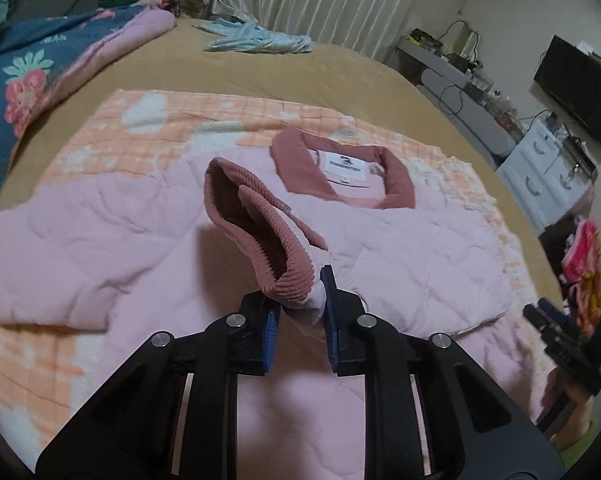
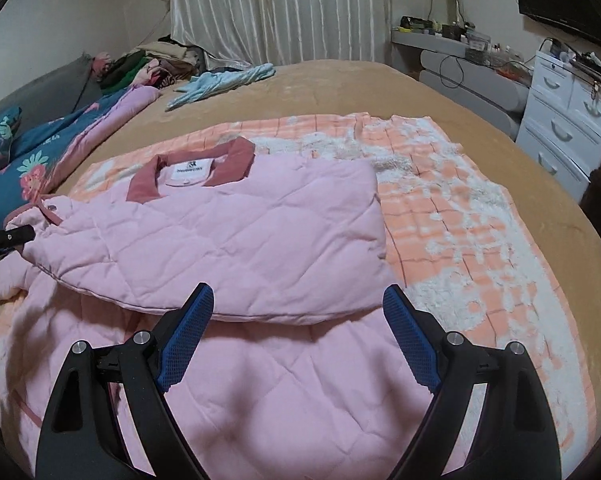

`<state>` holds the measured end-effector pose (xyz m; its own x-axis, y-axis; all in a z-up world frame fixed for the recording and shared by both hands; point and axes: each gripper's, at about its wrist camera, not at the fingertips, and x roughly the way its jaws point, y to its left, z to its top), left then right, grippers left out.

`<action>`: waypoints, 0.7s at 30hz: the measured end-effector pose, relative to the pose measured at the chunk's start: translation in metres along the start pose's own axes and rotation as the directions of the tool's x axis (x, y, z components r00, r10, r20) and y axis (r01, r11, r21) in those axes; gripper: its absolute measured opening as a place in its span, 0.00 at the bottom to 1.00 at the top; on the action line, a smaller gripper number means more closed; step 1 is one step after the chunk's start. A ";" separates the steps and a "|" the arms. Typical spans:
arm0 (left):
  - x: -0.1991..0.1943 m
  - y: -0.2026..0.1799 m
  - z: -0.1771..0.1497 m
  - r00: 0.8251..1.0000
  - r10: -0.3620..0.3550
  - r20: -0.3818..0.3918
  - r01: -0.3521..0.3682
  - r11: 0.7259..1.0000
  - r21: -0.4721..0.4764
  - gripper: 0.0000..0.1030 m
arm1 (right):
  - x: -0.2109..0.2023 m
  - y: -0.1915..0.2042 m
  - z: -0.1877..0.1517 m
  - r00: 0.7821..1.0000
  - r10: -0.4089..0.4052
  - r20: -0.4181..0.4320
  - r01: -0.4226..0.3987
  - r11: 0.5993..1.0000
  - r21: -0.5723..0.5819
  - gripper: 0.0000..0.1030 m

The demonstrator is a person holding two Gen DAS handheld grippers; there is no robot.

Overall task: Fold large clothes
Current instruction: 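Lay the sleeve on the jacket front and open the right gripper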

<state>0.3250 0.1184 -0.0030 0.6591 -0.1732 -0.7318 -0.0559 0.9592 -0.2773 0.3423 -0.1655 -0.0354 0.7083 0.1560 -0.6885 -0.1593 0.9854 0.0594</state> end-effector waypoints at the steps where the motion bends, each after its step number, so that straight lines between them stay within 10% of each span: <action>1: 0.003 0.004 -0.002 1.000 0.007 -0.007 -0.007 1.000 0.001 0.12 | 0.002 0.002 0.002 1.000 0.001 -0.004 -0.001 1.000 -0.016 0.83; 21: 0.050 0.027 -0.051 0.990 0.066 -0.126 -0.066 0.998 0.004 0.13 | 0.084 -0.010 -0.009 0.968 -0.030 -0.250 0.030 1.000 -0.004 0.91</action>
<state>0.3183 0.1240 -0.0791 0.5542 -0.1365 -0.8211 -0.0964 0.9693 -0.2262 0.3970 -0.1630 -0.1002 0.5187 0.1043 -0.8486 -0.1402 0.9895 0.0359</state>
